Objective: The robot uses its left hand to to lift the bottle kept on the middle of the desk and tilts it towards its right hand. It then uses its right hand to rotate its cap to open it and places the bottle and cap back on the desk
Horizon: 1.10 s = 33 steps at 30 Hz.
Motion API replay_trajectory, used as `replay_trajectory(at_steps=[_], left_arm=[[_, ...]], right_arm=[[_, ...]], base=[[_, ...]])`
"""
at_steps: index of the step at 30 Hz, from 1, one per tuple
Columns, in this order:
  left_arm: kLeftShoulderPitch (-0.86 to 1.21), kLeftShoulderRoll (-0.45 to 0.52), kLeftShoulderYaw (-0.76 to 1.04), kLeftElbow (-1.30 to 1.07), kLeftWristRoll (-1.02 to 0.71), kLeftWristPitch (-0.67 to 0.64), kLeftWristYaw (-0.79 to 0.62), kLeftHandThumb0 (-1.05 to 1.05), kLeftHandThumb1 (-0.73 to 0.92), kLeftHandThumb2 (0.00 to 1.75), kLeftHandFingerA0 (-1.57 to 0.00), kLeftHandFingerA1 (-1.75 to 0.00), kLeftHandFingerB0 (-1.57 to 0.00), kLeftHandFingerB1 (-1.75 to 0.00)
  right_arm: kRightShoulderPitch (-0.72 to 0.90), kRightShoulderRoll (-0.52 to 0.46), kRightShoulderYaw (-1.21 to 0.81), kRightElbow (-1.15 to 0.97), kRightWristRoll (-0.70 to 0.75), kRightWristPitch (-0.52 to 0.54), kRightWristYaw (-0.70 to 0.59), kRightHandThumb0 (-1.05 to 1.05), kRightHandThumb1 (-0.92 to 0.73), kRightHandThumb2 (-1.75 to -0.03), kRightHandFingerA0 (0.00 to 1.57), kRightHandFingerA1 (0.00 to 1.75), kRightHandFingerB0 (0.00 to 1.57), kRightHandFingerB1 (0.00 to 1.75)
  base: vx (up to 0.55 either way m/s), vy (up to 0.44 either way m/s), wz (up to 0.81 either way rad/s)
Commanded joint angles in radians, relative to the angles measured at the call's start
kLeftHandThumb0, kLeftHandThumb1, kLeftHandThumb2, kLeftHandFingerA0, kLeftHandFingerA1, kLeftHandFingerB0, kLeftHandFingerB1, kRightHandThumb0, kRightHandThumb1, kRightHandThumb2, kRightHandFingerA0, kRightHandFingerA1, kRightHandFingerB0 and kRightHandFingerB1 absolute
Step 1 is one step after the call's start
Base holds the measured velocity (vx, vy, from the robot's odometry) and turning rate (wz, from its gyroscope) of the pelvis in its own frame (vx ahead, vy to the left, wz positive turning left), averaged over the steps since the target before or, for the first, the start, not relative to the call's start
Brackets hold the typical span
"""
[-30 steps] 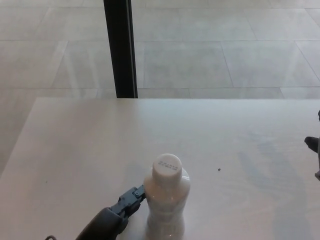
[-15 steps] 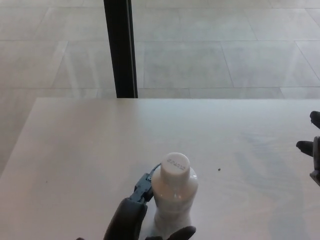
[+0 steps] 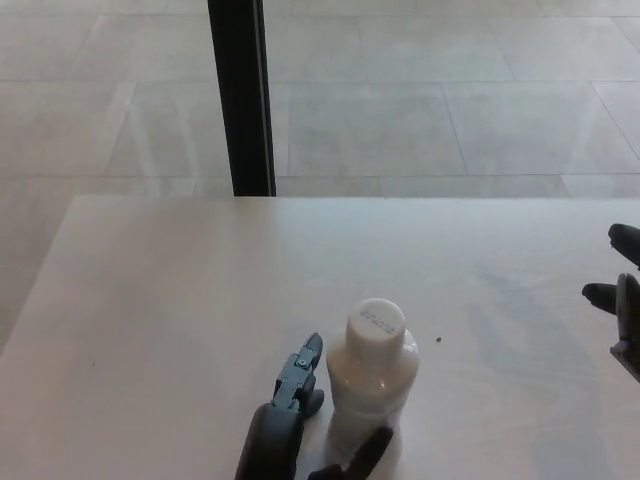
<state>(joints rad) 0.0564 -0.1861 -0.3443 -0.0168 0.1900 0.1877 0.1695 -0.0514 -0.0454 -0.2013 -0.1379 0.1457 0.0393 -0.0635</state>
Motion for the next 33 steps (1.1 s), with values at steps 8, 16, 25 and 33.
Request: replay_trajectory(at_steps=[8, 16, 25, 33], left_arm=[[-0.153, -0.258, -0.092, 0.341, 0.195, 0.027, 0.485, -0.08, 0.75, 0.77, -0.91, -1.54, -0.91, -0.71], [-0.240, -0.257, -0.115, 0.407, 0.160, 0.003, 0.485, -0.11, 0.73, 0.81, -0.93, -1.50, -0.87, -0.86], [-0.311, -0.252, -0.139, 0.412, 0.111, 0.020, 0.465, -0.07, 0.60, 1.15, -0.84, -1.75, -0.69, -1.75], [-0.358, -0.148, -0.110, 0.313, 0.080, 0.083, 0.365, -0.11, 0.53, 1.35, -0.88, -1.75, -0.70, -1.75]], right_arm=[[0.003, 0.000, -0.023, -0.084, 0.011, 0.015, -0.017, -0.61, -0.73, -0.62, 0.58, 0.91, 0.62, 0.42], [-0.011, -0.013, -0.049, -0.090, 0.009, 0.022, -0.025, -0.59, -0.73, -0.62, 0.56, 0.89, 0.60, 0.42], [-0.006, 0.002, -0.042, -0.088, -0.020, 0.009, -0.049, -0.59, -0.72, -0.62, 0.58, 0.89, 0.62, 0.42], [0.057, -0.076, 0.025, -0.085, -0.058, 0.002, 0.067, -0.38, -0.60, -0.58, 0.80, 0.88, 0.61, 0.43]], base=[[0.00, 0.000, 0.00], [0.00, 0.000, 0.00], [0.00, 0.000, 0.00], [0.00, 0.000, 0.00]])
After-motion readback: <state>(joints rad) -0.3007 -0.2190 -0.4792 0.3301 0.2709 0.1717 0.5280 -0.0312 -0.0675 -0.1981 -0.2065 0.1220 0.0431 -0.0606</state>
